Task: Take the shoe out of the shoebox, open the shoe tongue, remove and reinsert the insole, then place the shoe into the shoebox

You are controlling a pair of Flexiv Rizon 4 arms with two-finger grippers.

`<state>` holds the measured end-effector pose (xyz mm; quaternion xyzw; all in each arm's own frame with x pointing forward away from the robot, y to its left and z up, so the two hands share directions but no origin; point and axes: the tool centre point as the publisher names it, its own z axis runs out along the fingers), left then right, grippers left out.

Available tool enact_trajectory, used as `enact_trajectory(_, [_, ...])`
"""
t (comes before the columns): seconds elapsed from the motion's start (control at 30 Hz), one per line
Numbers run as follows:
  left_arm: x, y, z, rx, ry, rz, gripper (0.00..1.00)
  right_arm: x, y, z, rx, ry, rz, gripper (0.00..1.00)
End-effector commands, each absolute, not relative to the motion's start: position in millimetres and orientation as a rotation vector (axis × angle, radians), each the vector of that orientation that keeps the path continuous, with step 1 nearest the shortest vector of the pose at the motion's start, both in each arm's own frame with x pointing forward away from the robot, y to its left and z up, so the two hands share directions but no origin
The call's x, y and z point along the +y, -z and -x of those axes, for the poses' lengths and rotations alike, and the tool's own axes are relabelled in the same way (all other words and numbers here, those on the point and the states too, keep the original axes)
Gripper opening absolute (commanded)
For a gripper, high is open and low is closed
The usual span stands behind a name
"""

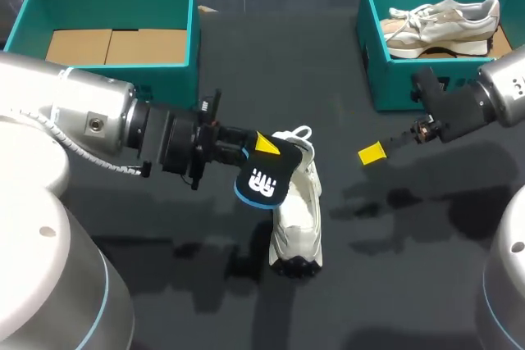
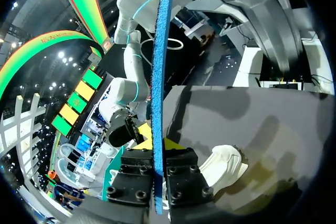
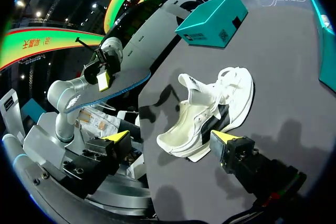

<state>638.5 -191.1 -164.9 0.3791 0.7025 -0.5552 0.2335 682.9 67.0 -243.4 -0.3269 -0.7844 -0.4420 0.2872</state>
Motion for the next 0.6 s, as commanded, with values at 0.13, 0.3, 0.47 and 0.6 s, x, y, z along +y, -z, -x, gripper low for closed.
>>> enact_trajectory(0.13, [-202.4,176.6,-612.7,2.020,1.690,-0.882,0.00,63.5,268.7,-672.3,-2.229,1.085,0.857,1.00])
enact_trajectory(0.3, [-204.6,191.7,-600.2,2.074,1.719,-0.788,0.00,60.4,290.3,-657.9,-2.303,1.049,0.806,1.00])
enact_trajectory(0.47, [-205.7,202.9,-595.8,2.116,1.669,-0.712,0.00,61.8,301.7,-646.4,-2.319,1.029,0.792,1.00])
enact_trajectory(0.6, [-205.7,202.9,-595.8,2.116,1.669,-0.712,0.00,61.8,301.7,-646.4,-2.319,1.029,0.792,1.00])
